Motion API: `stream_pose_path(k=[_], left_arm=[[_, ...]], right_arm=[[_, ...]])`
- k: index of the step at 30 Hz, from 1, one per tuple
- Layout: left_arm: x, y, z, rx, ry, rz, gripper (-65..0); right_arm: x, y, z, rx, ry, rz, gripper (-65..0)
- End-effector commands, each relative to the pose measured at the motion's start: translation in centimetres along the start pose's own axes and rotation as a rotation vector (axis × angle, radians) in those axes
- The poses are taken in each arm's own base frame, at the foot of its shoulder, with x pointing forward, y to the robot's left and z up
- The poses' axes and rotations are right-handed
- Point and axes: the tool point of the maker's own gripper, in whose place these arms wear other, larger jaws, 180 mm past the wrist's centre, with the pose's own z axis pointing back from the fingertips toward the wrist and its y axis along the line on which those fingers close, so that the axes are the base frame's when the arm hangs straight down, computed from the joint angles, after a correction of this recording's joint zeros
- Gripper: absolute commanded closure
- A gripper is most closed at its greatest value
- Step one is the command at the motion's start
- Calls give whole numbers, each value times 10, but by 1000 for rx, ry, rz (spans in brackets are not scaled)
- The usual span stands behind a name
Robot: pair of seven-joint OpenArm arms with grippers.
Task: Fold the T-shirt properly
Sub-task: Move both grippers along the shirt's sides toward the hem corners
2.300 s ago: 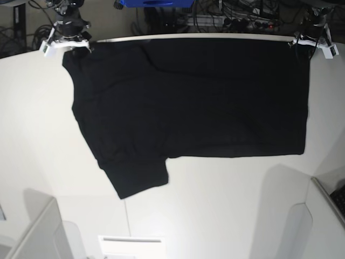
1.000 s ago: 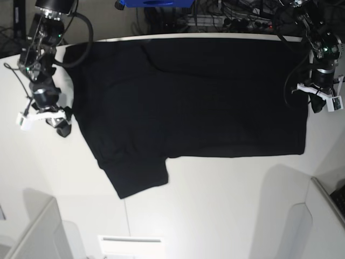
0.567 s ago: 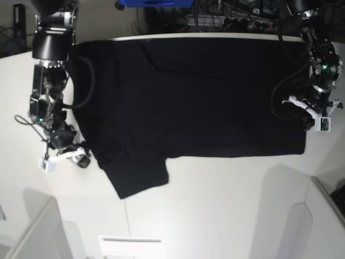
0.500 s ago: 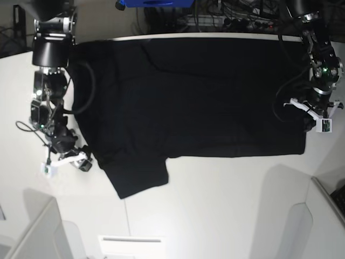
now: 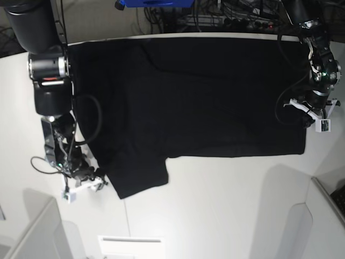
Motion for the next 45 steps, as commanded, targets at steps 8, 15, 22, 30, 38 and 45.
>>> stream_pose_path(k=[8,15,22,30,38,45], left_arm=[[17,9,2,18,-50,-9,0],[17,9,3,19,-49,-9,0],[13,10,3,19,-42,-10,0],[13,10,4,19,-40,-10,0],[13,10,3,19,-42,-10,0],[13,10,3,22,-39,-11,0]], right_arm=[[34,7,-21,-17,-34,84,-432],[15,12,-29,-34,15,156,-434],[-7,26,-33,8,50,179,-432],[-32,21,-34,2,114,178,-407],[-44,17,-34,-1,133,178,-281],[-52,24,-36,12,146,185,-281]])
